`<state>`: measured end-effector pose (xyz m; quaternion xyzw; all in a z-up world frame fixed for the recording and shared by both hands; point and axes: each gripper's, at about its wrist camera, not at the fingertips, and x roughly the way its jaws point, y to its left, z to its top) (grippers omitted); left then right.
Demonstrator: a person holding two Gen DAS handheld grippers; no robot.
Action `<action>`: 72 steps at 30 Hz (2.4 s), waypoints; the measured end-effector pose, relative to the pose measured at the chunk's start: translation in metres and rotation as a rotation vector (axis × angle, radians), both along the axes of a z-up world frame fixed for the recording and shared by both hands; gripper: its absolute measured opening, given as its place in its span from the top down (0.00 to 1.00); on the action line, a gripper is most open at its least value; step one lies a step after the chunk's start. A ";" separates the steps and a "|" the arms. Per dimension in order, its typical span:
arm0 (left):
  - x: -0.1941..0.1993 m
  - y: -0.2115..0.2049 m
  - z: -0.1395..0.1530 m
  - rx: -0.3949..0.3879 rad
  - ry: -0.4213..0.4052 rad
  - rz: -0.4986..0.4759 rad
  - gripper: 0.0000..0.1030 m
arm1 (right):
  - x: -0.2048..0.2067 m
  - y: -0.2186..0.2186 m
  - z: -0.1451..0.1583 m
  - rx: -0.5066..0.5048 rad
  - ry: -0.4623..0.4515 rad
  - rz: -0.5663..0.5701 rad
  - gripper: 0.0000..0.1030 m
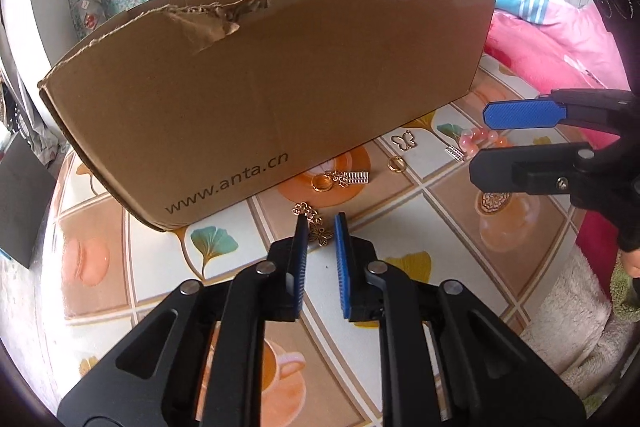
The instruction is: Organize jewelry
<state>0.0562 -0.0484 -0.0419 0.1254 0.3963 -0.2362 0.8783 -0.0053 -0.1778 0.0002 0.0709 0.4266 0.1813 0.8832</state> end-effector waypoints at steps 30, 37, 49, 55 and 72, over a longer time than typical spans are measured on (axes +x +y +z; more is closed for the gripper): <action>-0.038 0.050 -0.001 -0.081 -0.022 0.175 0.89 | 0.020 0.080 -0.004 -0.104 -0.003 0.231 0.80; -0.040 0.056 -0.001 -0.103 -0.030 0.176 0.89 | 0.036 0.103 -0.014 -0.195 0.004 0.268 0.84; -0.045 0.060 -0.002 -0.112 -0.038 0.174 0.89 | 0.039 0.117 -0.017 -0.262 0.009 0.275 0.96; -0.047 0.060 -0.002 -0.108 -0.042 0.176 0.89 | 0.038 0.105 -0.017 -0.206 0.043 0.258 0.98; -0.047 0.061 0.001 -0.119 -0.042 0.180 0.89 | 0.032 0.096 -0.006 -0.220 0.020 0.262 0.75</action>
